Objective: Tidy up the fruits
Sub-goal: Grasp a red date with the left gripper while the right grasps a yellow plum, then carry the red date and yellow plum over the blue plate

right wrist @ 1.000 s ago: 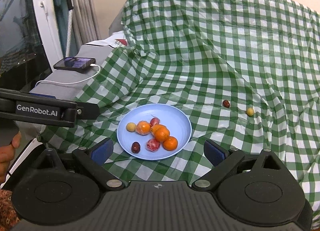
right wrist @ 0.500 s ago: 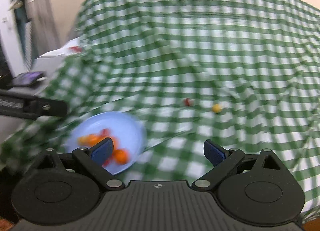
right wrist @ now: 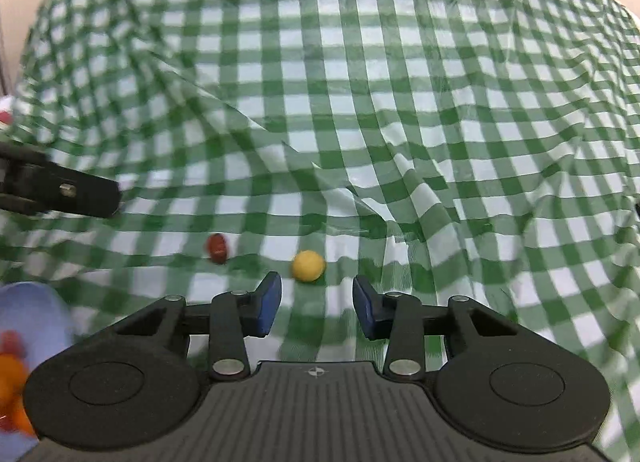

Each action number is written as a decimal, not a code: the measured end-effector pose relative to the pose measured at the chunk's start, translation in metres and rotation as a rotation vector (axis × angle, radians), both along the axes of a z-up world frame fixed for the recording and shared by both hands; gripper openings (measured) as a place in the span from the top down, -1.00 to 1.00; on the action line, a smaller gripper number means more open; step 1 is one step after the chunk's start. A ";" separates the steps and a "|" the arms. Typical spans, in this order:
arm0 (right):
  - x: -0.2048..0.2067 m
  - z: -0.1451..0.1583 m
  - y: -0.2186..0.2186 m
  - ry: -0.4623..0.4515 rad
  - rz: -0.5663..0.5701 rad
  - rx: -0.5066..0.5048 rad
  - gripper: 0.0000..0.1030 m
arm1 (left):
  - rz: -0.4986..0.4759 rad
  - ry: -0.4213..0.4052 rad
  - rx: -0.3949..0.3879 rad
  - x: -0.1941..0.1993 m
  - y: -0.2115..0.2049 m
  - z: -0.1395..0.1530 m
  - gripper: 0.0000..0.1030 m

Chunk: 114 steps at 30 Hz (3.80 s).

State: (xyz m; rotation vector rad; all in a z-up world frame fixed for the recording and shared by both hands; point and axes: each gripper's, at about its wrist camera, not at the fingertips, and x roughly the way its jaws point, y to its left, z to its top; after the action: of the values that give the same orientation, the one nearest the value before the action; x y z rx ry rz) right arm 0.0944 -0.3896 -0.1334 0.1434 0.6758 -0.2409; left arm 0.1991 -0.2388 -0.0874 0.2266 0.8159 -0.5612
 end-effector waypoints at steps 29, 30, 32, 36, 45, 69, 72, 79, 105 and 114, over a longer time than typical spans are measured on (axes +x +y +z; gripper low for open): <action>-0.052 0.071 0.034 -0.142 0.099 -0.091 0.48 | -0.012 0.001 -0.035 -0.053 0.055 0.044 0.45; -0.063 0.080 0.043 -0.147 0.119 -0.087 0.48 | -0.001 0.000 -0.034 -0.065 0.068 0.051 0.45; -0.084 0.095 0.064 -0.148 0.164 -0.063 0.48 | 0.025 0.001 -0.030 -0.089 0.093 0.064 0.45; -0.123 0.117 0.106 -0.137 0.243 0.019 0.48 | 0.099 0.002 -0.024 -0.134 0.145 0.082 0.45; -0.191 0.146 0.192 -0.143 0.408 0.061 0.48 | 0.227 0.004 -0.044 -0.216 0.233 0.104 0.45; -0.239 0.172 0.229 -0.203 0.491 -0.026 0.48 | 0.288 -0.096 -0.082 -0.275 0.264 0.130 0.45; -0.239 0.172 0.228 -0.200 0.492 -0.023 0.48 | 0.291 -0.092 -0.076 -0.272 0.265 0.128 0.45; -0.234 0.170 0.226 -0.179 0.489 -0.010 0.48 | 0.303 -0.067 -0.058 -0.264 0.266 0.121 0.45; -0.159 0.133 0.226 -0.072 0.462 0.030 0.48 | 0.306 0.006 -0.015 -0.180 0.249 0.093 0.45; -0.114 0.108 0.224 -0.014 0.448 0.045 0.48 | 0.302 0.043 0.010 -0.133 0.234 0.069 0.45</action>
State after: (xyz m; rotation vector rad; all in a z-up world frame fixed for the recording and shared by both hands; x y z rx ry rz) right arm -0.0200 -0.1655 -0.0259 0.0334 0.6818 0.2053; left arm 0.0659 -0.0049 -0.0186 0.0974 0.8760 -0.2789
